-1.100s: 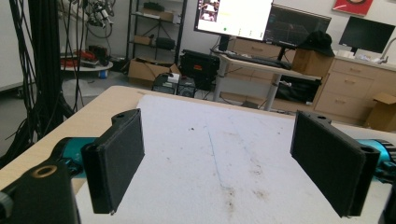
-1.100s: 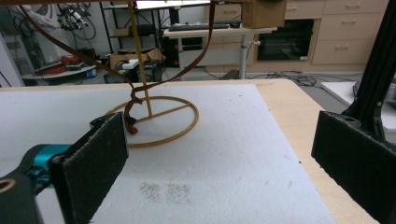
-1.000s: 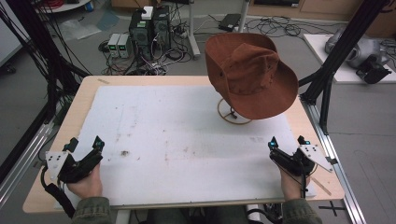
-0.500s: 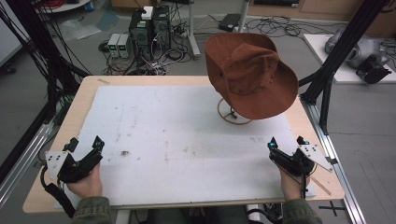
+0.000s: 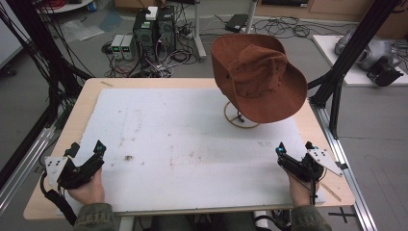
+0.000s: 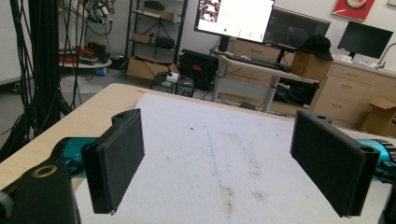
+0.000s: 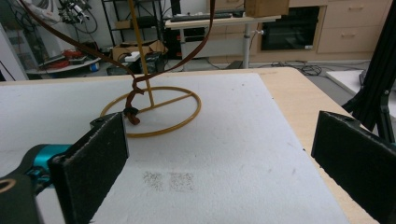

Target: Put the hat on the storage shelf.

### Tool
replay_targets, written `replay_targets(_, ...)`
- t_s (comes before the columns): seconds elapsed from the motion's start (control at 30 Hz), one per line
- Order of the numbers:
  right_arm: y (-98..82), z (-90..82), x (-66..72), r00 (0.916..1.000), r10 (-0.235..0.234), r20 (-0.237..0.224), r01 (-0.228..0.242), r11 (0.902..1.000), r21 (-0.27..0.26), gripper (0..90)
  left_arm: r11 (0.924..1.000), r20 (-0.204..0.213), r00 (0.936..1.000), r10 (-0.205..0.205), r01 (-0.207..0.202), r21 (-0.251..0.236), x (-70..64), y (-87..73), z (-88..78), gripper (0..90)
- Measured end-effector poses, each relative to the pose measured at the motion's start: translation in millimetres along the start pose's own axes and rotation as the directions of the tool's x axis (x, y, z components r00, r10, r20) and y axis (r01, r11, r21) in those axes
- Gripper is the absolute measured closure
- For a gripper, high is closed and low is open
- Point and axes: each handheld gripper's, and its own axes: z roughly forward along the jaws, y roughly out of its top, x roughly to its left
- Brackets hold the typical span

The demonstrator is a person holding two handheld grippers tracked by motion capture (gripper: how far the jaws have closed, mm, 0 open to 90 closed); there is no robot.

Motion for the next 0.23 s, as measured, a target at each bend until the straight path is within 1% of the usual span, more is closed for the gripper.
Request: replay_targets(0.23,-0.5,0.8,-1.7,1.0000,0.008,0.002,-0.008,1.0000,0.004,3.2,1.0000,0.001,1.0000,-0.005,0.005,0.004,1.2,-0.2,0.1,17.7)
